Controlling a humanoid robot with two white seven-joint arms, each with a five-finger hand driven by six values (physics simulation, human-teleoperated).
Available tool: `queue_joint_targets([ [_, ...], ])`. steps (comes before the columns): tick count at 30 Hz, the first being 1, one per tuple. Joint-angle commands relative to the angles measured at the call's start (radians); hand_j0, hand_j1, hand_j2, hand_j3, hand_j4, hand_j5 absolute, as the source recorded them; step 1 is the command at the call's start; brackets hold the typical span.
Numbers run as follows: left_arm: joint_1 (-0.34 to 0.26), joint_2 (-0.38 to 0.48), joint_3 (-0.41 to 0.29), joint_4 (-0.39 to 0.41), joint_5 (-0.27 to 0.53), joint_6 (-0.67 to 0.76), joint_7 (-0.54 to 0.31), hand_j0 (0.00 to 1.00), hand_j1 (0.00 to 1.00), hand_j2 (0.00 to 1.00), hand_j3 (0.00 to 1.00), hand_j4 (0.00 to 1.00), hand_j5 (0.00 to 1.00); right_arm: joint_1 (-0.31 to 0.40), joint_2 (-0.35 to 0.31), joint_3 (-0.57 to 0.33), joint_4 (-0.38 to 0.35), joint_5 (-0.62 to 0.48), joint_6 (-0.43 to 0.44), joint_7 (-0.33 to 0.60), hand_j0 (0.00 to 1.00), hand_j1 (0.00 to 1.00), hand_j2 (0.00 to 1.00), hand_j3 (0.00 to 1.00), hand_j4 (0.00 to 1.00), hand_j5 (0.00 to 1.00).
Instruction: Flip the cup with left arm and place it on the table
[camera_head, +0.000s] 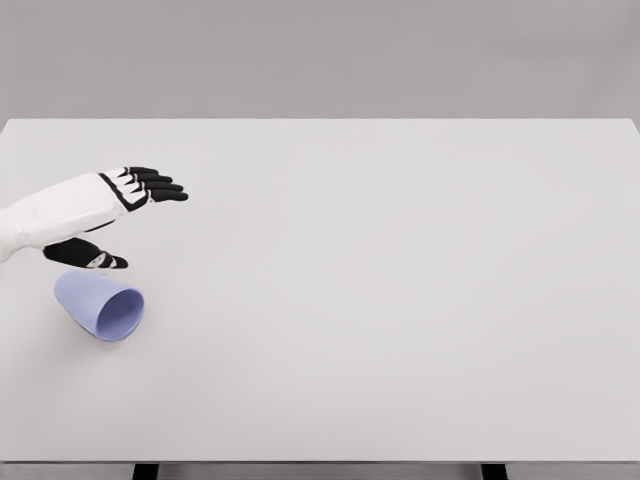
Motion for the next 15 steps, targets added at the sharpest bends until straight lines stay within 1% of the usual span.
queue_joint_targets([
  [1,0.0,-0.001,-0.001,-0.002,0.006,0.002,0.0,1.0,1.0,1.0,1.0,1.0,1.0,0.0,0.0,0.001,-0.001,0.0,0.0,-0.006,1.0,1.0,1.0,1.0,1.0,1.0],
  [3,0.002,0.001,-0.001,0.0,0.008,0.002,-0.006,1.0,1.0,1.0,1.0,1.0,1.0,0.0,0.0,-0.001,0.005,-0.001,0.0,-0.006,1.0,1.0,1.0,1.0,1.0,1.0],
  [6,0.0,0.016,0.001,0.0,0.012,0.002,-0.063,1.0,1.0,1.0,1.0,1.0,1.0,0.0,0.0,-0.004,0.005,-0.001,0.0,0.0,1.0,1.0,1.0,1.0,1.0,1.0],
  [7,0.0,0.047,0.005,0.0,0.014,0.002,-0.072,1.0,1.0,1.0,1.0,1.0,1.0,0.0,0.0,-0.001,0.005,-0.001,0.0,0.0,1.0,1.0,1.0,1.0,1.0,1.0],
  [9,-0.005,0.082,0.008,-0.002,0.025,0.002,-0.073,1.0,1.0,1.0,1.0,1.0,1.0,0.0,0.0,-0.004,0.005,-0.001,0.0,0.0,1.0,1.0,1.0,1.0,1.0,1.0],
  [10,0.005,0.111,0.022,-0.012,0.055,0.002,-0.073,1.0,1.0,1.0,1.0,1.0,1.0,0.0,0.0,-0.002,0.005,-0.001,0.0,0.0,1.0,1.0,1.0,1.0,1.0,1.0],
  [11,0.006,0.163,0.025,0.004,0.115,0.002,-0.067,1.0,1.0,1.0,1.0,1.0,1.0,0.0,0.0,-0.002,0.005,-0.001,0.0,0.0,1.0,1.0,1.0,1.0,1.0,1.0],
  [12,0.012,0.252,-0.004,0.024,0.21,0.002,-0.063,1.0,1.0,1.0,1.0,1.0,1.0,0.0,0.0,-0.002,0.005,-0.001,0.0,0.0,1.0,1.0,1.0,1.0,1.0,1.0],
  [13,0.011,0.388,-0.073,0.017,0.34,0.002,-0.035,1.0,1.0,1.0,1.0,1.0,1.0,0.0,0.0,-0.002,0.005,-0.001,0.0,0.0,1.0,1.0,1.0,1.0,1.0,1.0],
  [14,0.011,0.513,-0.108,0.009,0.371,0.002,0.145,1.0,1.0,1.0,1.0,1.0,1.0,0.0,0.0,-0.002,0.005,-0.001,0.0,0.0,1.0,1.0,1.0,1.0,1.0,1.0],
  [15,0.015,0.565,-0.125,0.0,0.37,0.002,0.296,1.0,1.0,1.0,1.0,1.0,1.0,0.0,0.0,-0.002,0.005,-0.001,0.0,0.0,1.0,1.0,1.0,1.0,1.0,1.0],
])
